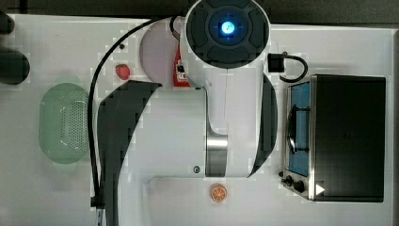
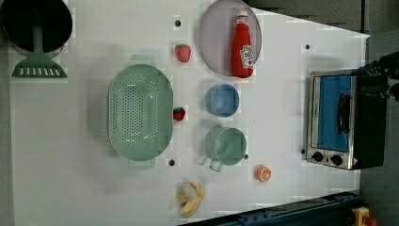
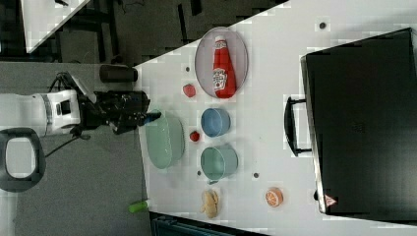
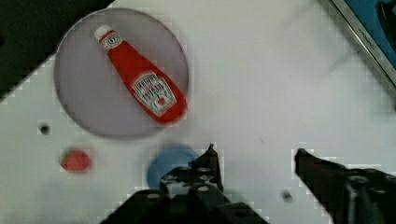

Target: Pick ketchup from plate and place it on table.

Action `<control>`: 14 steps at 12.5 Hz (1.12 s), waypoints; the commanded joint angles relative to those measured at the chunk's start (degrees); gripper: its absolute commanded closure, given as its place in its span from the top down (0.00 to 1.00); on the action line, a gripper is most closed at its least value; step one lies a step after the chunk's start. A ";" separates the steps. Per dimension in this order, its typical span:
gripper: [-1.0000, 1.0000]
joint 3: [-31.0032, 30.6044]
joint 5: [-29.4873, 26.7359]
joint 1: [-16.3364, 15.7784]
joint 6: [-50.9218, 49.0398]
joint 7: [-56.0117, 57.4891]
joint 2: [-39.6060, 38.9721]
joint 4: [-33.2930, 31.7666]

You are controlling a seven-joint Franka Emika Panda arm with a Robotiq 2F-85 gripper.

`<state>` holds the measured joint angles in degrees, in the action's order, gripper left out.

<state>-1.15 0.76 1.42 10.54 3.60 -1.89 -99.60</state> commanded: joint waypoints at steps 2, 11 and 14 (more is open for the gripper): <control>0.90 -2.64 -2.19 5.68 -8.66 -3.64 8.96 -3.00; 1.00 -6.38 -2.22 4.34 3.39 5.53 -6.91 -2.74; 1.00 -7.49 -2.10 3.99 9.46 14.48 -13.77 -2.51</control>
<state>-7.80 -1.32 6.25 19.39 11.56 -16.39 -101.89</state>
